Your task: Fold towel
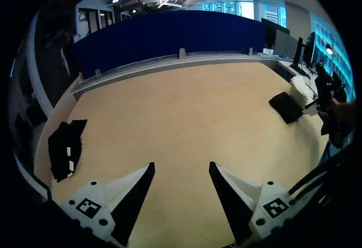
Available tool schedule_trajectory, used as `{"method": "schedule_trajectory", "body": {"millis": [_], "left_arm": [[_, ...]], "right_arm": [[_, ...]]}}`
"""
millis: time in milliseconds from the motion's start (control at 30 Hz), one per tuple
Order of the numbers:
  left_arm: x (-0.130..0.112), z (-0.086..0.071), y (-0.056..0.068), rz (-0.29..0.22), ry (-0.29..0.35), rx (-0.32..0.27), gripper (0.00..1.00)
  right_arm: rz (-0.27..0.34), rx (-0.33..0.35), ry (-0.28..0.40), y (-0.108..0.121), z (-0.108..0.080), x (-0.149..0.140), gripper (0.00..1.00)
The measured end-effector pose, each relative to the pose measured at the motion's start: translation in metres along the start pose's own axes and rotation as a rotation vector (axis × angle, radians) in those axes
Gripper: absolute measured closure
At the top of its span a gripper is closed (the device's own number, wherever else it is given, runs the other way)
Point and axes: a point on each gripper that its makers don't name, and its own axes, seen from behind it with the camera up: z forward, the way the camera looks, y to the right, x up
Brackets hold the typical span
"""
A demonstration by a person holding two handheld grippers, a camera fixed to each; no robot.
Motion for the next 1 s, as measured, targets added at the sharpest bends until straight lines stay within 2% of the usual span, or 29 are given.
{"method": "schedule_trajectory", "body": {"millis": [567, 767, 1000], "left_arm": [[0.001, -0.003, -0.003, -0.010, 0.004, 0.004, 0.12], [0.001, -0.003, -0.004, -0.009, 0.005, 0.008, 0.12], [-0.002, -0.002, -0.008, -0.015, 0.003, 0.011, 0.12]], "right_arm": [[-0.057, 0.060, 0.053, -0.040, -0.007, 0.030, 0.12], [-0.041, 0.084, 0.056, -0.054, -0.002, 0.034, 0.12], [-0.010, 0.106, 0.021, -0.065, 0.013, 0.021, 0.12]]}}
